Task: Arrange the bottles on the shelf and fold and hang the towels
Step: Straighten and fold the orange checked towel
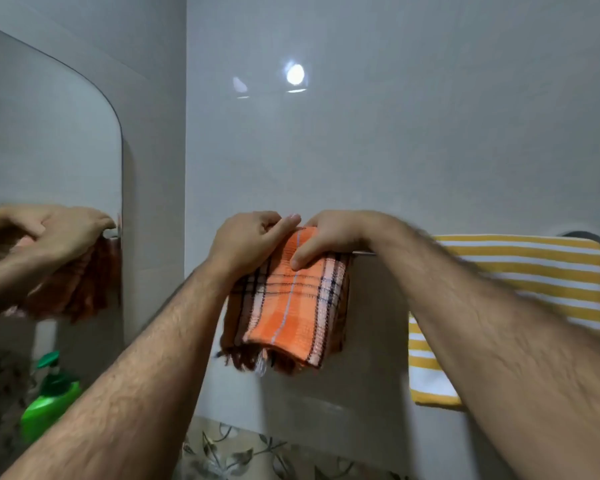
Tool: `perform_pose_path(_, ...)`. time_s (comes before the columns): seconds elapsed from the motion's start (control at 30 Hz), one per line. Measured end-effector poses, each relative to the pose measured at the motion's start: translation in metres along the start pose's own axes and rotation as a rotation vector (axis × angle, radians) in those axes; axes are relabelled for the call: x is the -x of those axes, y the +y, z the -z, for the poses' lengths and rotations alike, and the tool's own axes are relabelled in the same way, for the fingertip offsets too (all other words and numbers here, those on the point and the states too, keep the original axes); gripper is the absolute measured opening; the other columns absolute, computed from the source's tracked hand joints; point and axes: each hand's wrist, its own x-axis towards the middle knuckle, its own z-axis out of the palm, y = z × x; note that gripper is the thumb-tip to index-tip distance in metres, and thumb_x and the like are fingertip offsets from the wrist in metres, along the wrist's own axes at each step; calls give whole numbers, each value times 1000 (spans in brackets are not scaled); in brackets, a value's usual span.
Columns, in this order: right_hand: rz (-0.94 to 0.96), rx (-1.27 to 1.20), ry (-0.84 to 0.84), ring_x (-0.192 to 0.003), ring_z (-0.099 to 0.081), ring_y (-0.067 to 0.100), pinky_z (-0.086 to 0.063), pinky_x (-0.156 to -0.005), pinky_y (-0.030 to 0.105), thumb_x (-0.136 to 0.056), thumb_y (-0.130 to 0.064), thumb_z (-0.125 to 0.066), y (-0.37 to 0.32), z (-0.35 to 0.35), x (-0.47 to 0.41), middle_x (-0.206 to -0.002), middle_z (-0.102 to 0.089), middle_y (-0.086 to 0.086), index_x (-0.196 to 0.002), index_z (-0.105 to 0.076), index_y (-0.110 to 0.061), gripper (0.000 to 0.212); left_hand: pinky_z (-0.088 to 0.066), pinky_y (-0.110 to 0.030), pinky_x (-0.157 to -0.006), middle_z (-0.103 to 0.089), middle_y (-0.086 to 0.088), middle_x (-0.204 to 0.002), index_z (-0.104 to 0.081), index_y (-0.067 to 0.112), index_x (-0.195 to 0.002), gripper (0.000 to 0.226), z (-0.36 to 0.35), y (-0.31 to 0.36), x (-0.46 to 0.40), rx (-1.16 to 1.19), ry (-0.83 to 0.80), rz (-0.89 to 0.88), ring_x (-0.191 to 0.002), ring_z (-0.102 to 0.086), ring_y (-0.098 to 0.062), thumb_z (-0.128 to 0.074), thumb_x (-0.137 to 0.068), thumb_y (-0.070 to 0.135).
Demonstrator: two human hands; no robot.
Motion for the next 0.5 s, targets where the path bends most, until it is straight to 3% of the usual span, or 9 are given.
perform_pose_path(0.13, 125, 521, 499, -95, -64, 26, -46, -70, 33, -65, -57, -75, -3, -22, 23, -102, -68, 1, -111, -58, -28, 57, -45, -37, -89, -66, -3, -109, -66, 17, -111, 57, -13, -3, 39, 73, 288, -95, -103, -56, -21, -49, -83, 64)
perform_pose_path(0.2, 159, 553, 673, -97, -63, 26, -45, -75, 36, -69, -60, -73, 1, -38, 35, -105, -68, 1, -114, -56, -26, 59, -41, -32, -91, -59, -1, -113, -59, 18, -116, 58, -24, -6, 63, 84, 480, 35, -106, -51, -18, -59, -81, 64)
perform_pose_path(0.27, 177, 574, 861, -107, -57, 26, -43, -88, 41, -72, -56, -73, 7, -62, 47, -112, -64, 3, -116, -57, -22, 58, -44, -31, -86, -56, 2, -111, -54, 20, -116, 68, -32, -5, 84, 237, 543, 302, -103, -55, -16, -61, -74, 72)
perform_pose_path(0.37, 206, 548, 1174, -118, -47, 30, -35, -97, 46, -71, -38, -77, 19, -105, 59, -123, -56, 9, -119, -57, -17, 55, -52, -38, -89, -65, 1, -109, -54, 17, -116, 80, -39, -2, 89, 657, 330, 617, -101, -64, -19, -58, -66, 79)
perform_pose_path(0.43, 222, 486, 1298, -105, -49, 28, -36, -85, 41, -71, -33, -76, 26, -125, 64, -110, -58, 8, -107, -55, -18, 45, -57, -38, -85, -73, 0, -104, -59, 18, -114, 71, -40, -2, 84, 888, 158, 569, -96, -70, -18, -57, -70, 75)
perform_pose_path(0.5, 122, 307, 1310, -89, -52, 22, -40, -74, 35, -75, -45, -71, 30, -132, 66, -94, -55, -1, -96, -47, -22, 40, -59, -30, -76, -76, 3, -100, -63, 26, -109, 52, -40, -3, 79, 990, 69, 425, -92, -73, -14, -58, -77, 68)
